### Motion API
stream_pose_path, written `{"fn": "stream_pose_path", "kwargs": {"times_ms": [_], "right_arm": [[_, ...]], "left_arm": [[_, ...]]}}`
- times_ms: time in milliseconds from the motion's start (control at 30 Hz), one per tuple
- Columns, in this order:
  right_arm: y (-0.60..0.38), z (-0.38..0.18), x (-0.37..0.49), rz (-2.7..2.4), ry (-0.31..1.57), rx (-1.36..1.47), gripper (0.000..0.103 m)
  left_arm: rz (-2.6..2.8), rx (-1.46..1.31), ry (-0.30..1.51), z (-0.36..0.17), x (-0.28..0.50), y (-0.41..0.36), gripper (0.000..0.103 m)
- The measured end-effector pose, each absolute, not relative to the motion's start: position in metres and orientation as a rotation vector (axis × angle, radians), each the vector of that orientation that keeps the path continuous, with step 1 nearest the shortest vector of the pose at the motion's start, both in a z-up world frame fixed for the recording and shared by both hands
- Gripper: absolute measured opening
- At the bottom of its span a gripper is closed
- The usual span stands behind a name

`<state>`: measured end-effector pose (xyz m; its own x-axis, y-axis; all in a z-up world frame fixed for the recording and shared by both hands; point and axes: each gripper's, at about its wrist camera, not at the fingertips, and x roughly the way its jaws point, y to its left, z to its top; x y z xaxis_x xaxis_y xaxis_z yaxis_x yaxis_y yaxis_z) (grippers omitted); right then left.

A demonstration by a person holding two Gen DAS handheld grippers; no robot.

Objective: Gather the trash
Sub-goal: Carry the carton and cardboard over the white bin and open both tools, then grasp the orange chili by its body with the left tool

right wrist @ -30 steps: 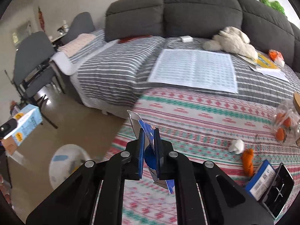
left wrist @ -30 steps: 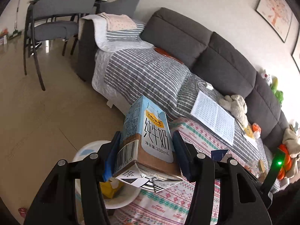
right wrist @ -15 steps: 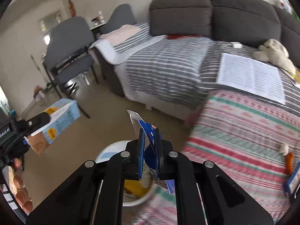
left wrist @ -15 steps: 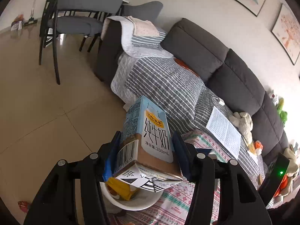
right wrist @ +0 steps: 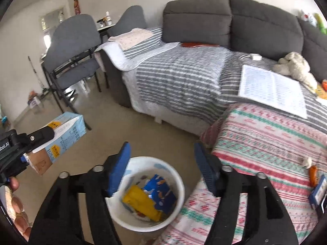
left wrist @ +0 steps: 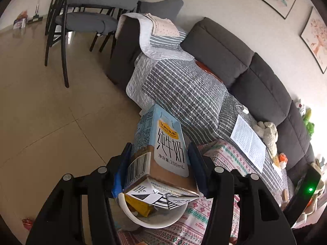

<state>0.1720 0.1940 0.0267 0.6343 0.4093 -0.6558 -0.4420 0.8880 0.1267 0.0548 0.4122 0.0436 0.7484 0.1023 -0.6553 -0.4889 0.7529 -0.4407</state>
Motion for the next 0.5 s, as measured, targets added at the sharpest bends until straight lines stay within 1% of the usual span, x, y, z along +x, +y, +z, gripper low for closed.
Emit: {"fn": "stream_pose_path", "kwargs": {"times_ms": [133,200,333,367,400,433,500], "right_arm": [[0.174,0.031,0.172,0.426,0.694,-0.049,0.089],[0.164,0.032,0.171,0.401,0.678,-0.053,0.094],[0.144,0.030,0.172,0.355,0.675,-0.077,0.095],[0.140,0.030,0.172,0.349,0.677,-0.081,0.095],[0.131,0.030,0.172,0.338,0.678,-0.086,0.096],[0.127,0.030,0.172,0.331,0.677,-0.088,0.096],[0.110,0.030,0.173,0.306,0.667,-0.091,0.096]], "left_arm": [[0.338,-0.624,0.669,0.042,0.062,0.405,0.055],[0.336,-0.609,0.688,0.039,0.067,0.399,0.055],[0.333,-0.581,0.783,0.022,0.087,0.388,0.056],[0.338,-0.573,0.802,0.018,0.091,0.386,0.061],[0.347,-0.563,0.811,0.015,0.093,0.385,0.069],[0.359,-0.553,0.820,0.013,0.094,0.384,0.071],[0.362,-0.563,0.831,0.011,0.096,0.384,0.072]]}}
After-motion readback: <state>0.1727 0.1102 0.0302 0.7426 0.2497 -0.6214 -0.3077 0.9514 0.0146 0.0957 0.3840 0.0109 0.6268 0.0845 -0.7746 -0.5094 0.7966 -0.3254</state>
